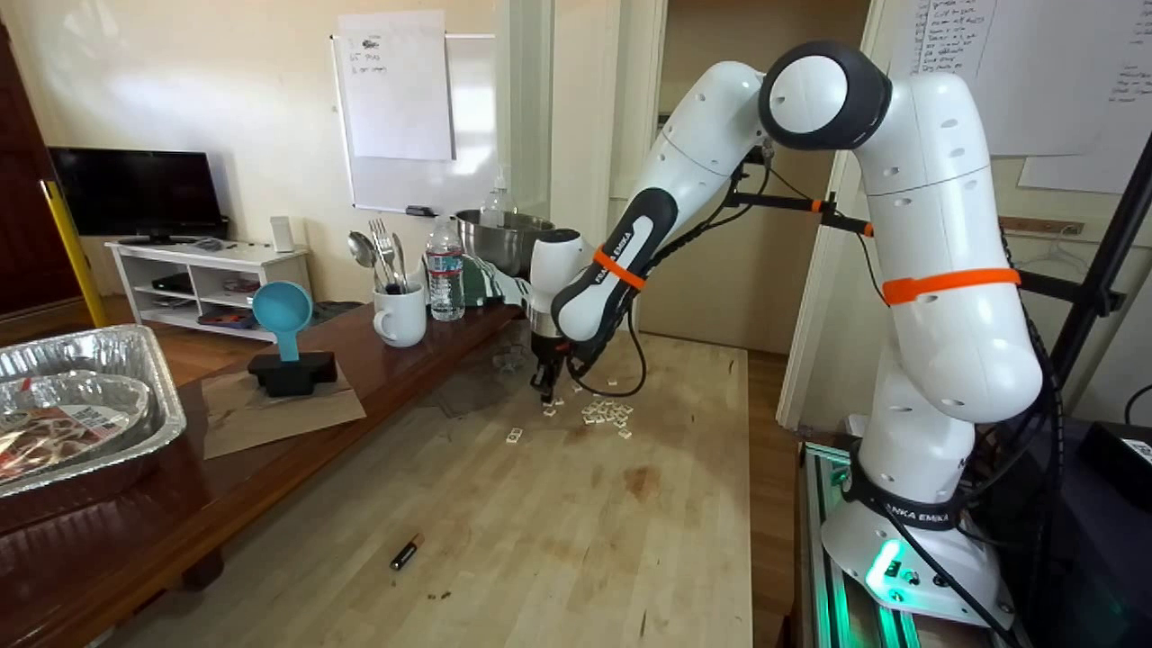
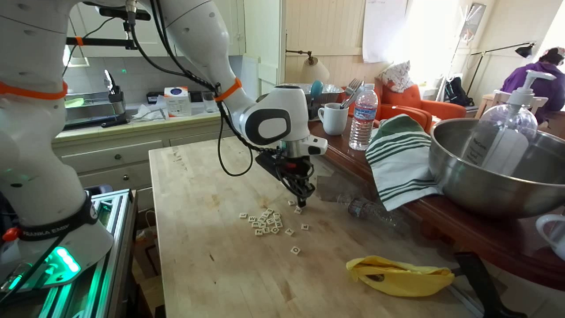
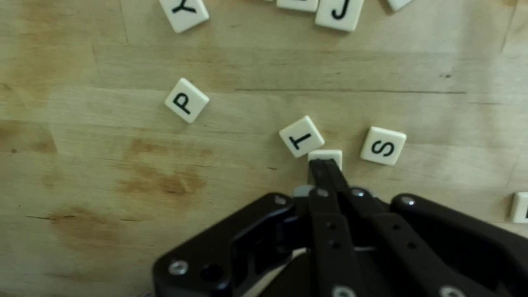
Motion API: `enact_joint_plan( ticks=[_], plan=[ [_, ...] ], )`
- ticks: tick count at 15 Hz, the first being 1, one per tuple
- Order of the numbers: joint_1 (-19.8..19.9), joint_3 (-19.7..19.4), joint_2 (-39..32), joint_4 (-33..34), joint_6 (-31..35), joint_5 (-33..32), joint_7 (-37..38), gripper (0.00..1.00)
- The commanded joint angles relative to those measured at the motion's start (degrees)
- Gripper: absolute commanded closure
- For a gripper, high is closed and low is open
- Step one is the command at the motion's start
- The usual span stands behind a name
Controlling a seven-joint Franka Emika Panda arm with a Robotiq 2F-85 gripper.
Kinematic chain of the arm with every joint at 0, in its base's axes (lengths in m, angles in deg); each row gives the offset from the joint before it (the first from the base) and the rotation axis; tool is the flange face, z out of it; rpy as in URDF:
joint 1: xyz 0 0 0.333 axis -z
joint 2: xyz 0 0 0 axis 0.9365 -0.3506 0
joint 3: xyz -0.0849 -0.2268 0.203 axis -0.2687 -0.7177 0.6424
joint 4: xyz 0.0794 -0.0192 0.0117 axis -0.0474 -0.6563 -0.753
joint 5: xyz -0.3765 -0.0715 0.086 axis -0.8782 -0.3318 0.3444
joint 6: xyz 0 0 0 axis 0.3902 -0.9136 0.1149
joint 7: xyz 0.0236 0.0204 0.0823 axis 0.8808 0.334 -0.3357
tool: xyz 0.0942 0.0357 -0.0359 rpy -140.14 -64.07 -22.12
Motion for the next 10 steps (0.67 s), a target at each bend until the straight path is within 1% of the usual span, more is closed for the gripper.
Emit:
enact_joint_plan(
  ticks=[1,4,7,10],
  plan=[
    [2.32,1.49,1.4,-3.72,3.79,2.96,-0.2,1.0],
    [5.4,4.33,2.47,-5.53,6.23,9.02,-1.97,1.0],
    [8.06,6.82,3.31,-6.5,6.34,14.53,-3.63,1.0],
    [9.15,7.56,4.07,-7.09,6.21,17.18,-4.44,1.0]
  ],
)
